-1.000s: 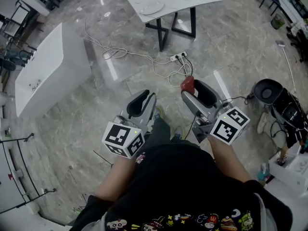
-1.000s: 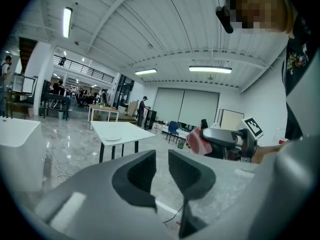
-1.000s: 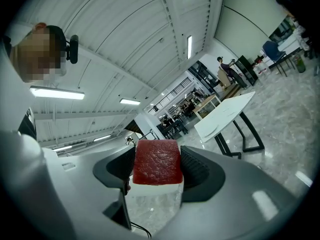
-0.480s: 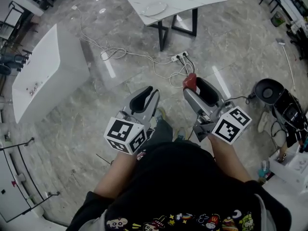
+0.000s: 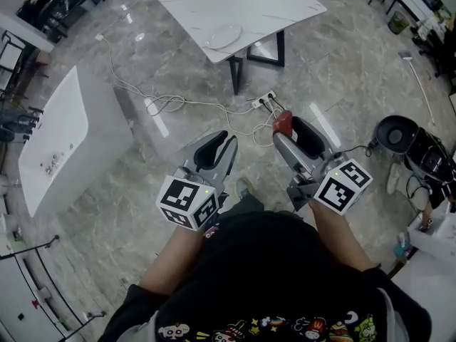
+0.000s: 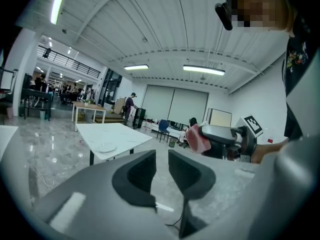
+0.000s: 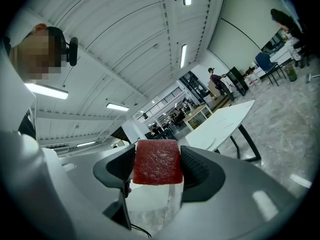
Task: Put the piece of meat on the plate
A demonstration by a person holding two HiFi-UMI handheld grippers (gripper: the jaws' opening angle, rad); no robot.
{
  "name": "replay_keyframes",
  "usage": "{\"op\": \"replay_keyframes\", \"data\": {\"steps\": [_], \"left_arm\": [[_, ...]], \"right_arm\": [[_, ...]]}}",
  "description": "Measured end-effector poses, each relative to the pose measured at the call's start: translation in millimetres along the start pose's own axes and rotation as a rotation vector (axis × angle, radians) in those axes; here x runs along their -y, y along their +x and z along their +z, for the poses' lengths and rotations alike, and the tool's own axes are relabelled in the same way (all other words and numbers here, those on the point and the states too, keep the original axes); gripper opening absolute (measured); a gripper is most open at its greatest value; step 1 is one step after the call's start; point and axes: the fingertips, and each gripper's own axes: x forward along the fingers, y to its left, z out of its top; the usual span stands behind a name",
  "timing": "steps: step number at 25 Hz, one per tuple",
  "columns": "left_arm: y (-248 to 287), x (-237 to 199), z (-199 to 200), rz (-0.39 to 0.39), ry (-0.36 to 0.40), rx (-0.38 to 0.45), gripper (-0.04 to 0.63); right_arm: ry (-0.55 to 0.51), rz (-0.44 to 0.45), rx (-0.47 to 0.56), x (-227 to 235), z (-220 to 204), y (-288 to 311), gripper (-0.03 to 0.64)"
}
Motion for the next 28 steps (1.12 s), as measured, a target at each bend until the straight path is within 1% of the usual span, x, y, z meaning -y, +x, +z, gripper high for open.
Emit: {"op": "replay_keyframes", "data": {"steps": [7, 13, 17, 18, 20, 22, 23, 26, 28], "left_arm": [[5, -35, 9, -0.046, -0.007, -0.002, 0.08], [-4, -62, 10, -0.065, -0.014, 0.01, 0.08], [-14, -75, 9, -0.043, -0.032, 0.028, 0.08], [-12, -79, 9, -0.035, -0.033, 0.034, 0.08], [-1, -87, 8, -0.017, -0.033, 0.041, 0.055], [2, -92, 8, -0.002, -0.036, 0.045, 0.054], [-4, -92, 9, 0.004, -0.035, 0.046, 0.054], [-27, -92, 13, 0.024, -0.028, 0.046, 0.015], [-28, -96, 12, 0.039, -0.028, 0.043, 0.0]], "right_arm": [[-0.007, -0.044, 0.011, 0, 4, 40, 0.308], [-0.024, -0.049, -0.004, -10, -6, 73, 0.308], [-0.038, -0.043, -0.029, -17, -13, 83, 0.308], [-0.043, -0.041, -0.03, -14, -12, 87, 0.308], [-0.049, -0.037, -0.028, 0, -7, 95, 0.308], [-0.049, -0.034, -0.028, 7, -5, 100, 0.308], [-0.049, -0.032, -0.029, 2, -5, 100, 0.308], [-0.053, -0.02, -0.032, -17, -9, 99, 0.308], [-0.05, -0.009, -0.032, -17, -9, 103, 0.308]]}}
